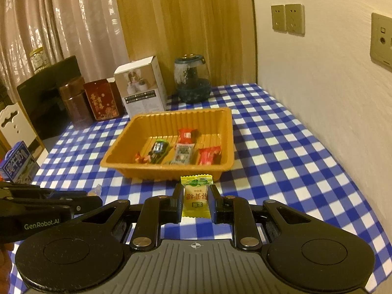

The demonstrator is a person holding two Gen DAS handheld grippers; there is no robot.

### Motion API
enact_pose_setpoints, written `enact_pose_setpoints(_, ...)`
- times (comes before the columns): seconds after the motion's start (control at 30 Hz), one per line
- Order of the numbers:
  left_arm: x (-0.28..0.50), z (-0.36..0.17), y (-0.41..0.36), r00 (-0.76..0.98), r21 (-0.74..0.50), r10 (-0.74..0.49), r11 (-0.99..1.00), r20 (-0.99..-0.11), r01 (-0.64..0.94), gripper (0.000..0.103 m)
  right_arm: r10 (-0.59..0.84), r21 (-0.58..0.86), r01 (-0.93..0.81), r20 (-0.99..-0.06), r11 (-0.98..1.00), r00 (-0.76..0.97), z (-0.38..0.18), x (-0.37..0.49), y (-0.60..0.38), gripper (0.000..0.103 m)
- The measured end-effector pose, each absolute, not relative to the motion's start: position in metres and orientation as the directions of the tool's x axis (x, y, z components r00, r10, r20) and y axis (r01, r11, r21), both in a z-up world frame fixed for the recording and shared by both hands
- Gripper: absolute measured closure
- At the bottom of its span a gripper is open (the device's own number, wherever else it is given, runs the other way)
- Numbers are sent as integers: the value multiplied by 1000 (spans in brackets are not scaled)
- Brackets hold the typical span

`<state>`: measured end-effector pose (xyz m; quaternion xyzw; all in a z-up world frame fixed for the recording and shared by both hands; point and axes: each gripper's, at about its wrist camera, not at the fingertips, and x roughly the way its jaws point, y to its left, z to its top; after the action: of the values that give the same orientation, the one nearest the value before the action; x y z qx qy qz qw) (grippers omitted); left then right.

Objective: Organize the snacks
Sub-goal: 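Carry both held snacks over the orange tray, then lower the snacks into the tray and open both tools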

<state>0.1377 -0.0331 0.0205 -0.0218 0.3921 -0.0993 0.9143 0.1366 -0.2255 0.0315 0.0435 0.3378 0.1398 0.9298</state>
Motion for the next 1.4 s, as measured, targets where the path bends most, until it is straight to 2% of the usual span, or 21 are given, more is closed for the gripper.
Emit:
enact_pose_setpoints(0.73,237,17,-28,704,-114,-203,978,-680,173,84,327,196,-262,-607,945,724,32,238,-212,82)
enact_pose_setpoints(1.4,293,-12,-22,687,-108,-191,981,-701,162,84,339,217,-262,-644,940,685,3,293,-203,82)
